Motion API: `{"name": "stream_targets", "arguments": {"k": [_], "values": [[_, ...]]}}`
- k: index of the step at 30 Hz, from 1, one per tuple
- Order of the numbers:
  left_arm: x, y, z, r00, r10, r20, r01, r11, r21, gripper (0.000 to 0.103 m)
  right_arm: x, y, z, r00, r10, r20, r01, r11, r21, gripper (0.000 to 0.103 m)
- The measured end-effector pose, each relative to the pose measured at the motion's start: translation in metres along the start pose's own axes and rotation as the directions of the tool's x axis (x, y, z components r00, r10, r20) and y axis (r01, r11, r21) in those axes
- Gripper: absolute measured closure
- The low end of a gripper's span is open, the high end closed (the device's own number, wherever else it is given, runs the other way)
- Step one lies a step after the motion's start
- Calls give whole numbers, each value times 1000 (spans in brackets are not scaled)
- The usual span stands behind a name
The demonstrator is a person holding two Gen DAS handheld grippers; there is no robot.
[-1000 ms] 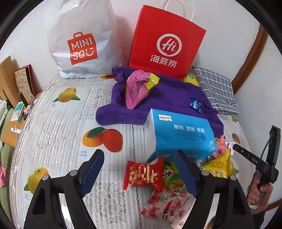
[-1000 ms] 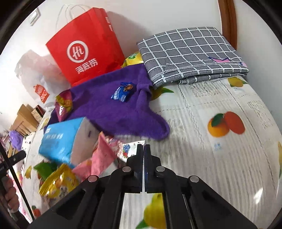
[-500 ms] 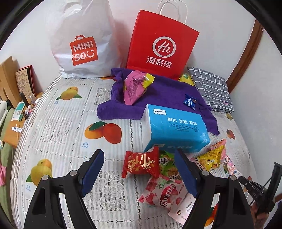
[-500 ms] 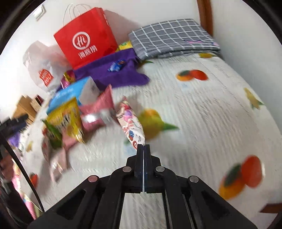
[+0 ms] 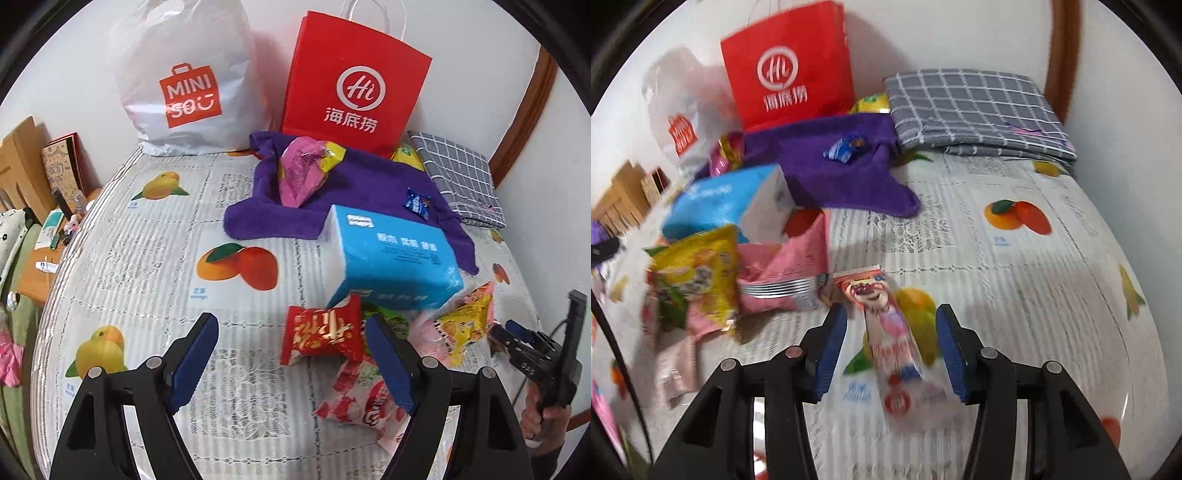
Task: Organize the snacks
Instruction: 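Grasp the pink Lotso wafer bar with the right tool, then grasp the red candy bag with the left tool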
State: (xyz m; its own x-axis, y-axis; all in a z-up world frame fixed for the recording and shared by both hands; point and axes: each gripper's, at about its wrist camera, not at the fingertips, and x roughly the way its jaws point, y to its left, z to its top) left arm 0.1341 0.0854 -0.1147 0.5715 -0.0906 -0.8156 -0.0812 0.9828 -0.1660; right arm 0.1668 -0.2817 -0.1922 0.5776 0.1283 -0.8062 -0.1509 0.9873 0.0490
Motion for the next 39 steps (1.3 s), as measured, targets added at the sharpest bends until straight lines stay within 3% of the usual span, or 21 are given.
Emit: {"name": "stream_targets", "arguments": {"k": [2, 4, 8, 14, 25, 27, 31, 39], "values": [[1, 4, -2, 1000, 11, 1, -11, 1000, 0, 22, 17, 4, -2, 998, -4, -68, 1, 999, -39, 75], [3, 8, -4, 1000, 18, -3, -18, 1000, 2, 22, 13, 6, -6, 1000, -12, -27, 11, 998, -59, 80], [7, 6, -8, 1000, -7, -8, 8, 1000, 13, 22, 10, 6, -16, 999, -12, 42, 14, 998, -62, 81], [22, -13, -8, 997, -62, -36, 64, 997, 44, 22, 13, 8, -15, 999, -13, 46, 16, 999, -44, 81], [71, -9, -10, 983, -131, -128, 129, 991, -19, 22, 14, 7, -16, 999, -12, 47, 14, 999, -35, 81], [75, -8, -10, 984, -130, -123, 129, 991, -19, 23, 14, 8, -16, 999, -16, 47, 17, 999, -38, 81], [78, -12, -10, 993, -71, -98, 74, 997, 28, 39, 14, 7, -16, 999, -11, 47, 12, 999, -33, 81], [75, -13, -12, 996, -35, -83, 40, 997, 63, 46, 14, 6, -16, 999, -6, 47, 7, 1000, -28, 81]]}}
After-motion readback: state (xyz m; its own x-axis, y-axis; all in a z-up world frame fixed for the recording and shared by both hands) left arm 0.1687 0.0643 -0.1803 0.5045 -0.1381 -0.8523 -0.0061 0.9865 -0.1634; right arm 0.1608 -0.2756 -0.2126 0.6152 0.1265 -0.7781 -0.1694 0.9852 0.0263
